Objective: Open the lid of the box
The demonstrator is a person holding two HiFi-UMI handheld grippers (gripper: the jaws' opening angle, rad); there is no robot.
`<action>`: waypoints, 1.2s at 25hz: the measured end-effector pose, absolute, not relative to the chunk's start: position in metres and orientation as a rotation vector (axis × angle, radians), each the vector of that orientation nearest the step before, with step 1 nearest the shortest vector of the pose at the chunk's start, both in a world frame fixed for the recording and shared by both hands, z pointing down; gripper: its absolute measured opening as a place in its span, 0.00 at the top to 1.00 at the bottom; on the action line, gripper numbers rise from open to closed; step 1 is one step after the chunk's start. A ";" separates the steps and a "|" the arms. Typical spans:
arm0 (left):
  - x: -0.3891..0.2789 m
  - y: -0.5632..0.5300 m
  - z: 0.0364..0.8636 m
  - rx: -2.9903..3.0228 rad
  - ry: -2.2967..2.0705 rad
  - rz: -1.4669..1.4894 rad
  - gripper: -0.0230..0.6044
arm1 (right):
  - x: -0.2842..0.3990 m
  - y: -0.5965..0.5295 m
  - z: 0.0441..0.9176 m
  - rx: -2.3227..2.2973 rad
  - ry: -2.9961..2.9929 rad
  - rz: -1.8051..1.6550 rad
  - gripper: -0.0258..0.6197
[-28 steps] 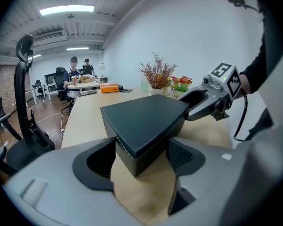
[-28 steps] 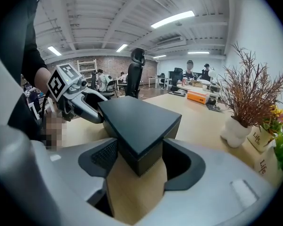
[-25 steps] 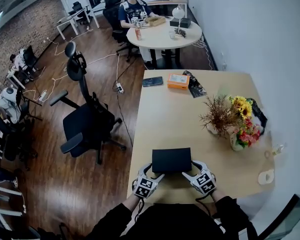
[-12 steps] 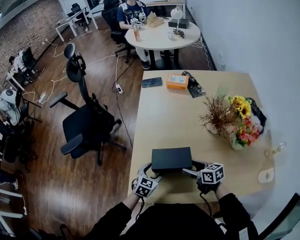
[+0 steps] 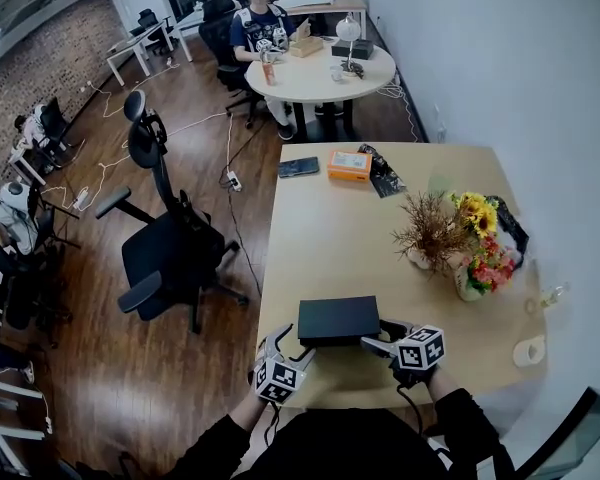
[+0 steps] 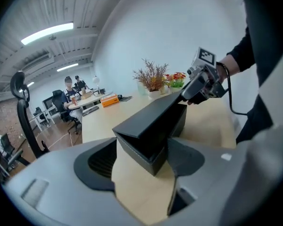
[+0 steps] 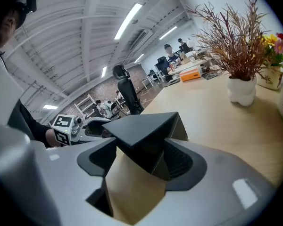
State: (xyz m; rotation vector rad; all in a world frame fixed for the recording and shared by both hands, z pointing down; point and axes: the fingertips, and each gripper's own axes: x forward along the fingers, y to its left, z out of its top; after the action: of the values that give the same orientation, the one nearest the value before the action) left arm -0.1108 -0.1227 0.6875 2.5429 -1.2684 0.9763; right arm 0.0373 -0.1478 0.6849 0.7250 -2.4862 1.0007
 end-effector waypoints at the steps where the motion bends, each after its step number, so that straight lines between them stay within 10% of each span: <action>1: -0.111 -0.124 0.680 2.556 -1.289 0.995 0.48 | 0.037 -0.150 0.680 0.729 -2.495 0.991 0.47; 11: -0.108 -0.165 0.630 2.825 -1.338 1.189 0.48 | 0.034 -0.174 0.648 0.768 -2.555 0.940 0.53; 16: -0.099 -0.174 0.619 2.814 -1.279 1.027 0.82 | 0.038 -0.181 0.640 0.818 -2.574 0.943 0.54; 30: -0.105 -0.190 0.615 2.791 -1.222 0.937 0.82 | 0.087 -0.178 0.668 1.108 -2.465 0.896 0.60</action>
State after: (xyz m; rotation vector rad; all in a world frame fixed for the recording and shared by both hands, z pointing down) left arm -0.1051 -0.1902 0.6146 2.7913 -1.2221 0.9365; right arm 0.0868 -0.1777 0.6682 1.1083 -2.4654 0.8963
